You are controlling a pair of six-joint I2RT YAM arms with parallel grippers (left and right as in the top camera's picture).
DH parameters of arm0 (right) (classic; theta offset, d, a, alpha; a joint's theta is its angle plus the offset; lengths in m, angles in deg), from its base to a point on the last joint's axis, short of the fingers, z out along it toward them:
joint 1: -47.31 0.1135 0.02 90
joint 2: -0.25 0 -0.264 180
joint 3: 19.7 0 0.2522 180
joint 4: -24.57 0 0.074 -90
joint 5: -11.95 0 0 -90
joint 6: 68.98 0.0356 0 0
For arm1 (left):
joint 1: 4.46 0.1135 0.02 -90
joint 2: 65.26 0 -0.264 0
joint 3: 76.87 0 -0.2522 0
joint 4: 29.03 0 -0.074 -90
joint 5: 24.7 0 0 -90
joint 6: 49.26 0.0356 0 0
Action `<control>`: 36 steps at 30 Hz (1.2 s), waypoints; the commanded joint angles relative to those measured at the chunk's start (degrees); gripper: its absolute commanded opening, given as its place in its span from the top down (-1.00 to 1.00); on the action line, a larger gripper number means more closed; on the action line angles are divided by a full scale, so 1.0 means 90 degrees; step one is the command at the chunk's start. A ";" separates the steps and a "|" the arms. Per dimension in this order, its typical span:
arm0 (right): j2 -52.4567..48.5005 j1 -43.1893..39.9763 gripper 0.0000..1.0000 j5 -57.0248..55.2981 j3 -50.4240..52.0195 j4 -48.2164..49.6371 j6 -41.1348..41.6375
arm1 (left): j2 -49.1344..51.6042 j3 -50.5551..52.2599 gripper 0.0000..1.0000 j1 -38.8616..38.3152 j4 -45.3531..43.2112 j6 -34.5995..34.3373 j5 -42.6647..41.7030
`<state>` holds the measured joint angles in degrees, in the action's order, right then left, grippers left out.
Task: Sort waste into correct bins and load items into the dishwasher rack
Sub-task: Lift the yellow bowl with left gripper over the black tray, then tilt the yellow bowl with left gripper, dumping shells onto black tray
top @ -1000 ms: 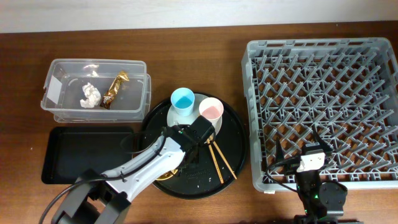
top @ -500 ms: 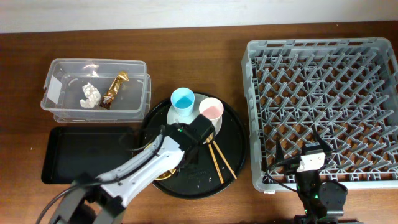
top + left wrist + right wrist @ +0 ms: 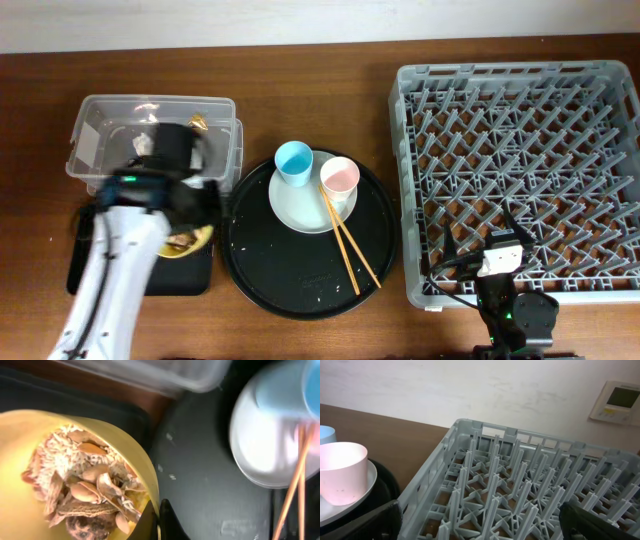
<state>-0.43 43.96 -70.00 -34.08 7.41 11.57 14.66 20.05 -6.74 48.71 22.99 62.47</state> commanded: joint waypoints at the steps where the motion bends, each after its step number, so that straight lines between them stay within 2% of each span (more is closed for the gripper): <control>1: 0.0029 -0.0046 -0.97 0.0039 0.0034 -0.0029 -0.0017 | -0.0146 -0.0109 0.99 0.1195 -0.0299 0.0945 -0.1549; 7: 0.0029 -0.0046 -0.97 0.0039 0.0034 -0.0032 -0.0017 | -0.0146 0.0398 0.99 0.3162 -0.1069 0.1948 -0.3648; 10: 0.0029 -0.0046 -0.97 0.0039 0.0034 -0.0029 -0.0017 | -0.0146 0.1149 0.99 0.4068 -0.1829 0.2402 -0.5139; 13: 0.0029 -0.0046 -0.97 0.0039 0.0034 -0.0029 -0.0017 | -0.0126 0.2123 0.99 0.5129 -0.2696 0.2783 -0.7079; 15: 0.0029 -0.0046 -0.96 0.0039 0.0034 -0.0032 -0.0017 | -0.0126 0.2385 0.99 0.5542 -0.2773 0.2805 -0.7609; 20: 0.0029 -0.0046 -0.97 0.0039 0.0034 -0.0029 -0.0017 | -0.0126 0.2594 0.99 0.5804 -0.2771 0.2827 -0.7956; 23: 0.0029 -0.0046 -0.97 0.0039 0.0034 -0.0032 -0.0017 | -0.0126 0.2596 1.00 0.5904 -0.2776 0.2822 -0.8553; 27: 0.0029 -0.0046 -0.96 0.0039 0.0034 -0.0029 -0.0017 | -0.0126 0.2596 0.99 0.6292 -0.2749 0.2851 -0.8233; 31: 0.0029 -0.0046 -0.97 0.0039 0.0034 -0.0029 -0.0017 | -0.0126 0.2596 1.00 0.6511 -0.2752 0.2846 -0.8235; 34: 0.0029 -0.0046 -0.97 0.0039 0.0034 -0.0029 -0.0017 | -0.0126 0.2599 1.00 0.6511 -0.2681 0.2846 -0.8575; 36: 0.0029 -0.0046 -0.97 0.0039 0.0034 -0.0029 -0.0017 | -0.0126 0.2601 1.00 0.6511 -0.2713 0.2849 -0.8381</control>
<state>-0.43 43.96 -70.02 -34.08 7.41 11.53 14.05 43.00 51.57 24.50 47.20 -11.28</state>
